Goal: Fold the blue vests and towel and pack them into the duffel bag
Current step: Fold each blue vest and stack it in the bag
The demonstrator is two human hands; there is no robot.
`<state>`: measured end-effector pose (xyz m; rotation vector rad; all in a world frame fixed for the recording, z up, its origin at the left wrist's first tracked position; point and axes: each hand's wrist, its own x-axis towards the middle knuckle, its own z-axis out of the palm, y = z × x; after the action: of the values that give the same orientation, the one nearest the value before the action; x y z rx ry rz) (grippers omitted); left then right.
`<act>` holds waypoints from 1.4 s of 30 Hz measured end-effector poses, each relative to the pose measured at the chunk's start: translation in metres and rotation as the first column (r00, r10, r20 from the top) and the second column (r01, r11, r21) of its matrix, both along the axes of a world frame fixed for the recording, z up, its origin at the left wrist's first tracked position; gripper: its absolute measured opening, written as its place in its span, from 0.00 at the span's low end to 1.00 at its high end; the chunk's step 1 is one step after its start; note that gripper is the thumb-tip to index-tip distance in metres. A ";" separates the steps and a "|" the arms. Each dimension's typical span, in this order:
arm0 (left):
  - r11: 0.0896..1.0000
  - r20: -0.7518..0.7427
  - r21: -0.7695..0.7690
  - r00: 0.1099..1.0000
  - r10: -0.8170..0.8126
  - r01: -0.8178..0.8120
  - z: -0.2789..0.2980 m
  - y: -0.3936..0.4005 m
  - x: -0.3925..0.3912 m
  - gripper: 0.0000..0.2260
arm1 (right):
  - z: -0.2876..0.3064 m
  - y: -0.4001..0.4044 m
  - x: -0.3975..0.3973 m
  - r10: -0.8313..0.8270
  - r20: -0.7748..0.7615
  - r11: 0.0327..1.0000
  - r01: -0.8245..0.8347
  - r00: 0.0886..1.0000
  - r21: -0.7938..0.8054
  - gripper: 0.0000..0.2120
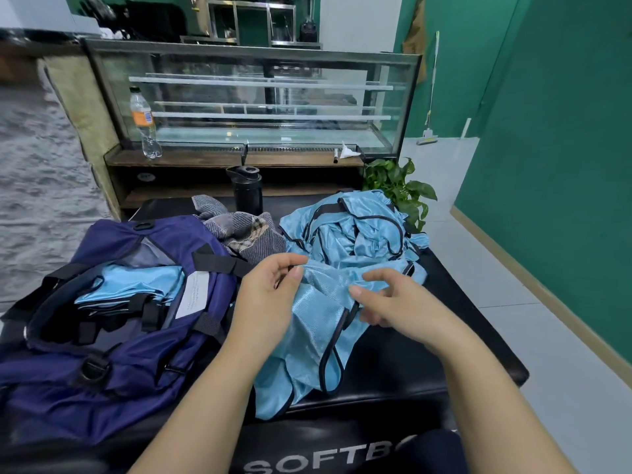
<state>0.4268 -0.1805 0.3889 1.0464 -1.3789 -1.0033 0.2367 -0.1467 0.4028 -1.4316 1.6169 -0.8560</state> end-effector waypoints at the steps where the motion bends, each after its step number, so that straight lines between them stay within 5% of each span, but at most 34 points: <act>1: 1.000 0.006 -0.004 1.000 0.008 -0.007 0.000 0.000 0.000 0.10 | -0.001 0.002 0.002 0.004 0.030 1.000 -0.004 1.000 -0.008 0.22; 7: 1.000 0.079 -0.014 0.997 -0.010 0.011 0.000 0.003 0.001 0.11 | 0.003 0.005 0.010 0.002 0.190 0.971 0.043 0.982 -0.235 0.18; 12: 0.999 0.243 -0.015 0.969 -0.043 0.048 0.001 0.004 0.007 0.10 | 0.010 0.005 0.010 -0.069 0.162 0.936 0.120 0.984 -0.332 0.12; 19: 0.993 0.551 -0.087 0.835 -0.014 0.074 0.010 0.004 0.014 0.07 | 0.016 0.004 0.013 -0.062 -0.321 0.949 -0.044 0.945 -0.313 0.08; 22: 0.990 0.604 -0.101 0.796 -0.019 0.100 0.010 0.001 0.017 0.05 | 0.017 0.005 0.013 -0.044 -0.364 0.945 -0.079 0.930 -0.316 0.02; 29: 0.997 0.397 -0.002 0.915 -0.068 0.075 0.002 -0.003 0.022 0.05 | 0.002 -0.001 0.018 -0.127 0.063 0.950 0.140 0.990 -0.280 0.10; 36: 0.949 0.236 -0.065 0.919 0.316 -0.309 -0.001 -0.011 0.029 0.09 | -0.001 -0.005 0.016 -0.461 0.005 0.819 0.427 0.887 -0.383 0.12; 42: 0.936 0.091 -0.076 0.932 0.351 -0.345 0.011 -0.004 0.015 0.12 | 0.009 -0.003 0.051 -0.393 0.021 0.819 0.361 0.919 -0.446 0.12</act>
<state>0.4422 -0.1849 0.4001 1.2601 -1.2399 -0.6508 0.2875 -0.1499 0.4119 -1.4698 1.8782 -1.4999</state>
